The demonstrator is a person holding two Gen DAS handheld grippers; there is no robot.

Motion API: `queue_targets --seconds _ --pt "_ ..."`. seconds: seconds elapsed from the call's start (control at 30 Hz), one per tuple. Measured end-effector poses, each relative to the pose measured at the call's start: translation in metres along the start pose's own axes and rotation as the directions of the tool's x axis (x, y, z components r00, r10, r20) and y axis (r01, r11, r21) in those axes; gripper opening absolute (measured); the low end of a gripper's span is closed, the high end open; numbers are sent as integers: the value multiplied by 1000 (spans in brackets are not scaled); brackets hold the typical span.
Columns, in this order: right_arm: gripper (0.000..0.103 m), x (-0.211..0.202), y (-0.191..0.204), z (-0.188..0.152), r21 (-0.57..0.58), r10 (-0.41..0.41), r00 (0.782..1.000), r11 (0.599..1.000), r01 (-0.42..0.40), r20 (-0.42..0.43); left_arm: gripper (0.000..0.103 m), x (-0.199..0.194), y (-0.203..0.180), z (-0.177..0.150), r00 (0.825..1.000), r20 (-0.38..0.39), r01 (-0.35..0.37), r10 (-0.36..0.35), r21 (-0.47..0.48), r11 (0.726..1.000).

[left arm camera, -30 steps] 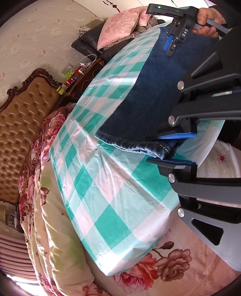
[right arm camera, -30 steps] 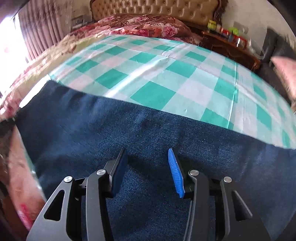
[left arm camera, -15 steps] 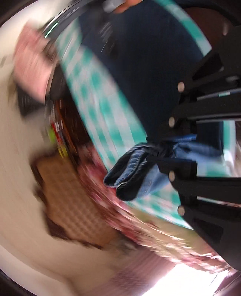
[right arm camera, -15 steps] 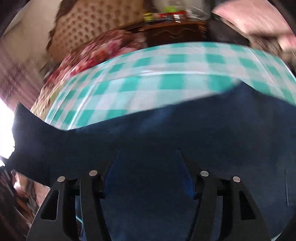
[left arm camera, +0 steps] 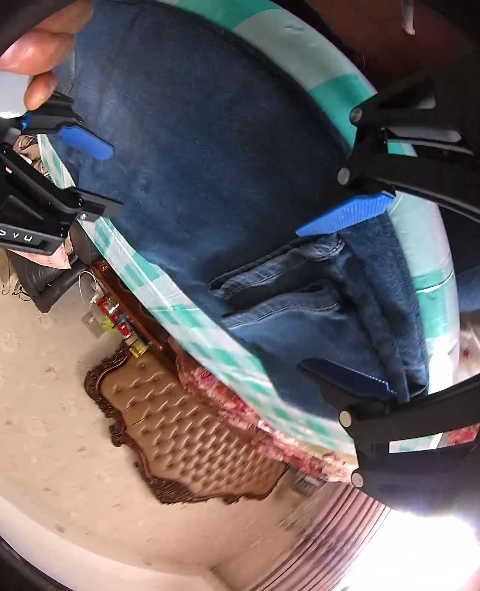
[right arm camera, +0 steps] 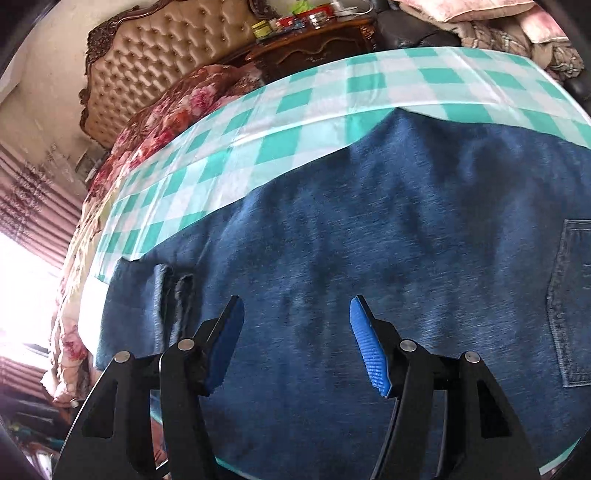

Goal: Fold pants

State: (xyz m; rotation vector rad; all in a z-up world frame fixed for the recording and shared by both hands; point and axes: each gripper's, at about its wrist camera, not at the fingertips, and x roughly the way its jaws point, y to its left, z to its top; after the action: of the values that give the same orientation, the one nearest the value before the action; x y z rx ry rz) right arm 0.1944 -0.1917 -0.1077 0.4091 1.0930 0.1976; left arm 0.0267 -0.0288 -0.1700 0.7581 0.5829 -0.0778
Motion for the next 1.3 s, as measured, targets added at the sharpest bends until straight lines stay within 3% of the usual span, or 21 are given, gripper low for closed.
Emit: queue_targets --seconds 0.1,0.2,0.3,0.5,0.67,0.77,0.8,0.83,0.93,1.03,1.2,1.27,1.3 --pt "59 0 10 -1 -21 15 1000 1000 -15 -11 66 -15 2 -4 999 30 29 -30 31 999" --pt "59 -1 11 -1 -20 20 1000 1000 -20 -18 63 -21 17 -14 999 20 47 -47 -16 999" --pt "59 5 17 -3 -15 46 998 999 -47 -53 59 -16 14 -26 999 -14 30 -30 52 998" --pt "59 17 34 -9 -9 118 987 993 -120 -112 59 -20 -1 -29 1000 -3 -11 12 170 985" --pt "59 20 43 -12 -7 165 976 986 -167 -143 60 -6 3 -16 999 -23 35 -32 158 987" --pt "59 19 43 -12 9 188 970 982 -189 -152 58 8 18 -11 994 -25 108 -106 101 989" --pt "59 19 41 -11 24 201 967 980 -200 -155 47 11 25 -13 986 -20 166 -165 75 983" --pt "59 19 39 -10 44 218 963 976 -214 -161 22 13 28 -13 976 -16 216 -216 74 973" --pt "59 20 35 -9 92 265 947 963 -252 -181 15 15 29 -16 973 0 228 -229 98 969" --pt "65 25 33 -7 137 302 931 951 -278 -204 12 14 46 -16 962 30 272 -273 29 962" --pt "72 39 41 -6 210 403 872 911 -354 -280 12 -3 78 -10 949 110 306 -297 -79 949" --pt "72 48 52 -7 243 457 828 887 -394 -325 12 -8 87 -7 946 124 311 -299 -96 945" --pt "72 52 56 -8 251 468 817 881 -401 -337 12 -8 94 -5 943 131 320 -305 -110 941"
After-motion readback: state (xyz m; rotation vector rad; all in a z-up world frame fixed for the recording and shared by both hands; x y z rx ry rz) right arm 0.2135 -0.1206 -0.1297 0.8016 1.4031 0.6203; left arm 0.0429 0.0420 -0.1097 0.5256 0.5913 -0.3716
